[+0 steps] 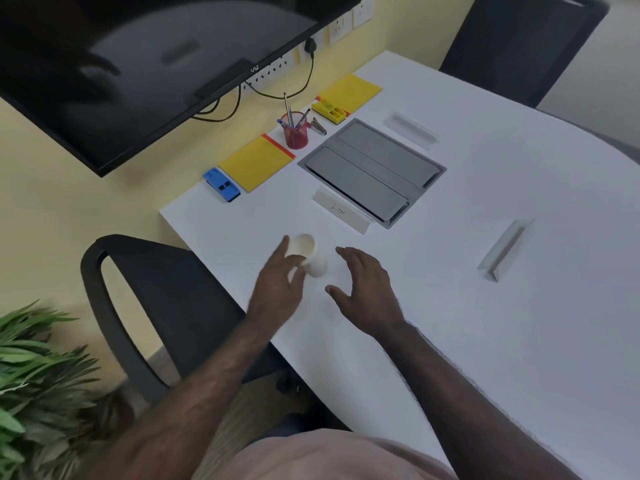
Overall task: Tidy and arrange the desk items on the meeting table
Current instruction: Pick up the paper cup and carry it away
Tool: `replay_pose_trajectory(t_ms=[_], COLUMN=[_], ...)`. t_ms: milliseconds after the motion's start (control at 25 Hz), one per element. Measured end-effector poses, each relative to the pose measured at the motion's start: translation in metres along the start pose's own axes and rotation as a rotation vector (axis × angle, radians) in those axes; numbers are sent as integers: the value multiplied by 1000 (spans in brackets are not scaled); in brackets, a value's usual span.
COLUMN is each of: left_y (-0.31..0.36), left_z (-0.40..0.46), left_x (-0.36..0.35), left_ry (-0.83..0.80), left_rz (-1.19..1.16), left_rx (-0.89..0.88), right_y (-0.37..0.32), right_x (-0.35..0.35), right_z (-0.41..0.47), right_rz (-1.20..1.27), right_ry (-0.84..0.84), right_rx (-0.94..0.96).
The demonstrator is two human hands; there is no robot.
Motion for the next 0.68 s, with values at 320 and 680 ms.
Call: replay_pose_trajectory(t_ms=[320, 680], left_y=[46, 47], left_z=[-40, -38], left_x=[-31, -49], left_ry=[-75, -39], left_rz=[-163, -520], left_rx=[-83, 255], right_y=[23, 25], right_x=[8, 14], right_z=[-26, -35], right_rz=[248, 435], right_ry=[46, 40], right_rx=[15, -54])
Point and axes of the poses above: each hand's wrist, its own z-axis towards the middle knuckle, its own x-axis out of the back of the hand, y = z × x, the point moved 3 cm from there along z, towards the middle knuckle, and after that the axes turned 12 degrees about -z, right-handed, at the moved point
